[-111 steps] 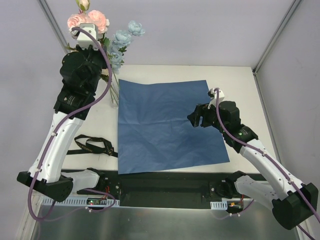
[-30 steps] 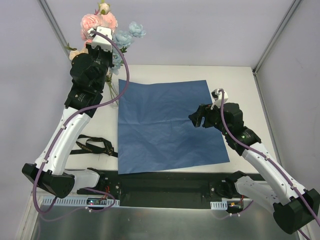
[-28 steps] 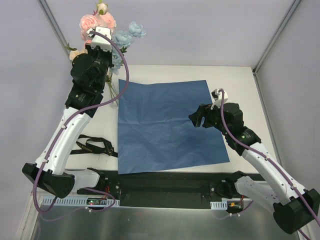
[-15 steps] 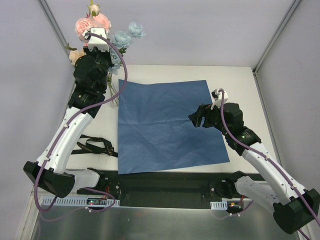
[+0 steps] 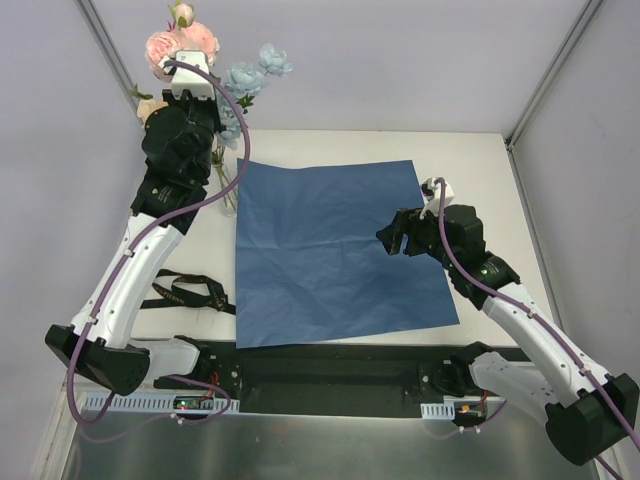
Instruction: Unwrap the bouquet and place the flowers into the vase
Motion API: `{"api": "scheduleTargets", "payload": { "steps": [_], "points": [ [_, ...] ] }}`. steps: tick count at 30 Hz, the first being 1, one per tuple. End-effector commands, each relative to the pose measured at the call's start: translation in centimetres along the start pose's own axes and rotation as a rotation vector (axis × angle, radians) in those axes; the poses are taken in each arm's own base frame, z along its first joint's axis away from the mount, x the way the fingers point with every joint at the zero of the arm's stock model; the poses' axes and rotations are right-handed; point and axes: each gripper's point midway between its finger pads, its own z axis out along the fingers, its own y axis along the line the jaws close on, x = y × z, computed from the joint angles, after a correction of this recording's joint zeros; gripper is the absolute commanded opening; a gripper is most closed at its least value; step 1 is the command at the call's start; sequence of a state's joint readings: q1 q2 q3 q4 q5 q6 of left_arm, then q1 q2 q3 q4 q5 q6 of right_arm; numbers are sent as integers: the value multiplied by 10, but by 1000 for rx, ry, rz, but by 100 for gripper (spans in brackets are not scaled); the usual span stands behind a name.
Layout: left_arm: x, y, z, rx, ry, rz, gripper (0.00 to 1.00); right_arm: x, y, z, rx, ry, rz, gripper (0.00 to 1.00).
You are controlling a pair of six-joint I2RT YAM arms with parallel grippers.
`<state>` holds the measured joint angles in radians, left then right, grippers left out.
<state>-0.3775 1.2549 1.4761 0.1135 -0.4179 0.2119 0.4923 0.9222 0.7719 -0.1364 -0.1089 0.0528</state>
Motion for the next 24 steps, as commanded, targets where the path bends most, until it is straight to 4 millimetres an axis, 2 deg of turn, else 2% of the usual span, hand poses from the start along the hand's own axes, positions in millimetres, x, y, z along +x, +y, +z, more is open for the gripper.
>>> {"api": "scheduleTargets", "payload": {
  "steps": [1,7,14,18,24],
  "points": [
    [-40,6,-7,12,-85,-60,0,-12,4,-1,-13,-36,14,75],
    [-36,6,-4,8,-73,-58,0,-11,4,0,-13,-31,14,74],
    [-8,6,4,-27,-11,-18,0,-8,2,1,-8,-26,17,74],
    [8,18,8,-131,31,-28,0,-7,2,0,-9,-24,18,75],
    [31,26,11,-222,75,-70,0,-6,2,1,-8,-20,19,74]
  ]
}}
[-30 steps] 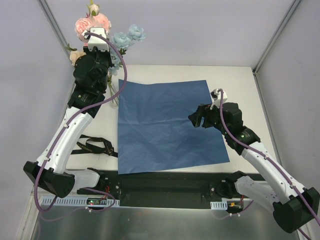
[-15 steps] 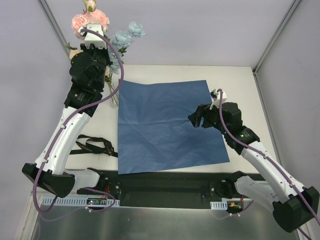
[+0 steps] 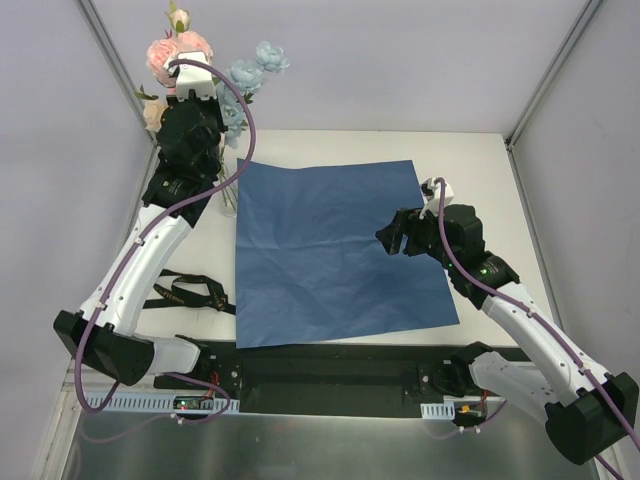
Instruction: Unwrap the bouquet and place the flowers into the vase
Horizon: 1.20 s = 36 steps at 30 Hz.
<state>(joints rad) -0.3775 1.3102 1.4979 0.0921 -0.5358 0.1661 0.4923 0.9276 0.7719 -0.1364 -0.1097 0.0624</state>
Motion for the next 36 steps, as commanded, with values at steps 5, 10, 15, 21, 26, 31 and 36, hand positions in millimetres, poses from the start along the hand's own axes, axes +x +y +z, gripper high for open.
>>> {"api": "scheduleTargets", "payload": {
  "steps": [5,10,15,21,26,31,36],
  "points": [
    [24,17,2,-133,33,-85,0,-6,2,1,-12,-19,10,74],
    [43,14,3,-139,63,-81,0,-5,2,3,-11,-13,14,75],
    [58,13,3,-146,91,-76,0,-5,2,3,-13,-12,16,74],
    [73,10,2,-131,118,-63,0,-3,3,3,-14,-9,18,74],
    [72,5,0,-91,114,-54,0,-4,3,3,-14,-12,19,75],
    [83,5,0,-99,123,-47,0,-4,3,4,-17,-12,22,74],
    [97,7,2,-120,130,-39,0,-4,3,2,-17,-16,20,74]
  ]
}}
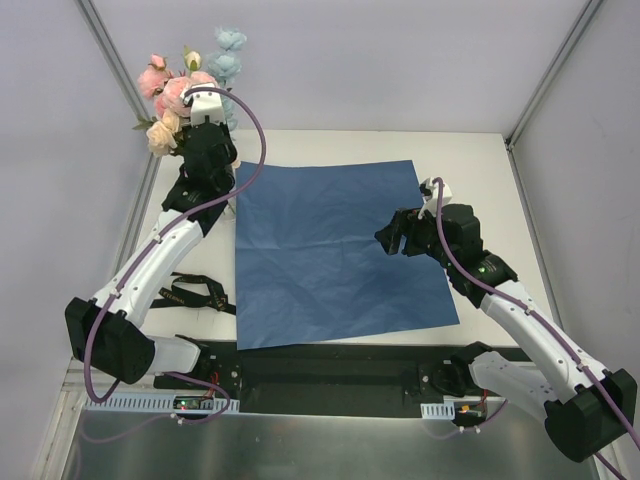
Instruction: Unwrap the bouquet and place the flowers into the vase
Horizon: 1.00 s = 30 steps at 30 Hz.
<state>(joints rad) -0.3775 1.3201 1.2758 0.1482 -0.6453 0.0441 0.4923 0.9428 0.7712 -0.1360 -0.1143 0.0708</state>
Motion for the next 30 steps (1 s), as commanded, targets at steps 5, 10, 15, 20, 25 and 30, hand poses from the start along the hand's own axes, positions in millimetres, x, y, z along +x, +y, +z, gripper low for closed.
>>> {"api": "scheduleTargets", "payload": {
  "steps": [5,10,15,20,25,30],
  "points": [
    [7,11,6,-42,-33,-21,0,-6,3,-3,-14,-30,8,74],
    [20,11,8,-38,-13,-9,0,-5,2,-2,-14,-25,9,74],
    [27,10,8,-36,-1,-17,0,-6,2,-2,-13,-27,9,75],
    [29,15,7,-67,4,-7,0,-6,2,-2,-13,-26,9,75],
    [39,12,7,-50,22,-15,0,-6,3,-2,-14,-25,7,75],
    [41,14,6,-59,27,-14,0,-6,3,-2,-15,-27,6,75]
  ]
}}
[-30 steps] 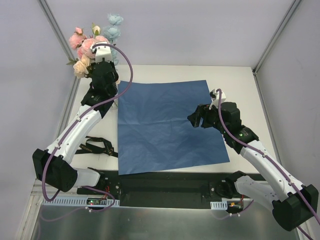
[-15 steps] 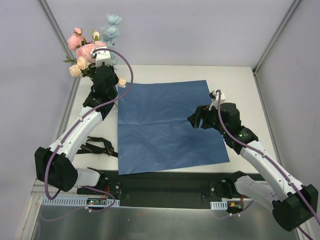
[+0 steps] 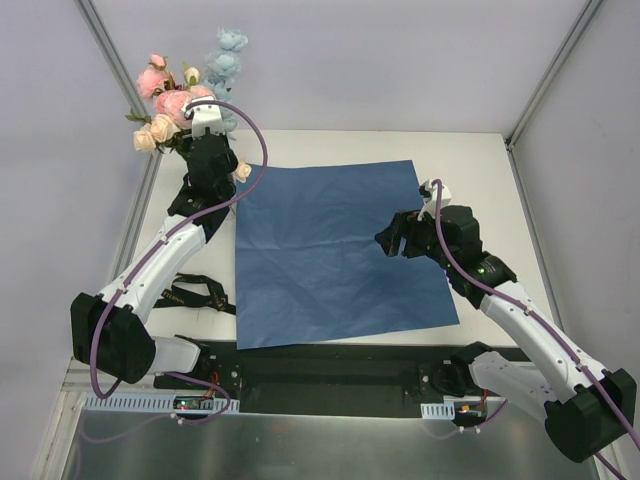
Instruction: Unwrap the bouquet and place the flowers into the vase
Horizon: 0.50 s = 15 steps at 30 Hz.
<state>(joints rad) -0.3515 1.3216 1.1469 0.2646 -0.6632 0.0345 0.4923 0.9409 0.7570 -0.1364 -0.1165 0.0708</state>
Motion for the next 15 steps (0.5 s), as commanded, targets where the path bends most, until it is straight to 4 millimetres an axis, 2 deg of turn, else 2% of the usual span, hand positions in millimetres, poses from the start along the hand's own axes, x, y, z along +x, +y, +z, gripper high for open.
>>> {"api": "scheduleTargets", "payload": {
  "steps": [1,2,6,9,10,15],
  "points": [
    [5,5,-3,-15,15,-12,0,-12,4,-3,-15,-38,3,75],
    [-1,7,-5,-17,5,-21,0,-12,4,-3,-14,-40,3,75],
    [-14,3,-12,33,-17,-40,22,-13,5,-3,-17,-39,3,75],
    [-21,3,-17,61,-30,-47,33,-12,4,-1,-15,-35,8,75],
    [-25,2,-20,76,-36,-53,40,-12,5,-2,-16,-36,8,75],
    [-39,2,-30,110,-51,-70,58,-12,5,-1,-18,-34,10,75]
  ]
}}
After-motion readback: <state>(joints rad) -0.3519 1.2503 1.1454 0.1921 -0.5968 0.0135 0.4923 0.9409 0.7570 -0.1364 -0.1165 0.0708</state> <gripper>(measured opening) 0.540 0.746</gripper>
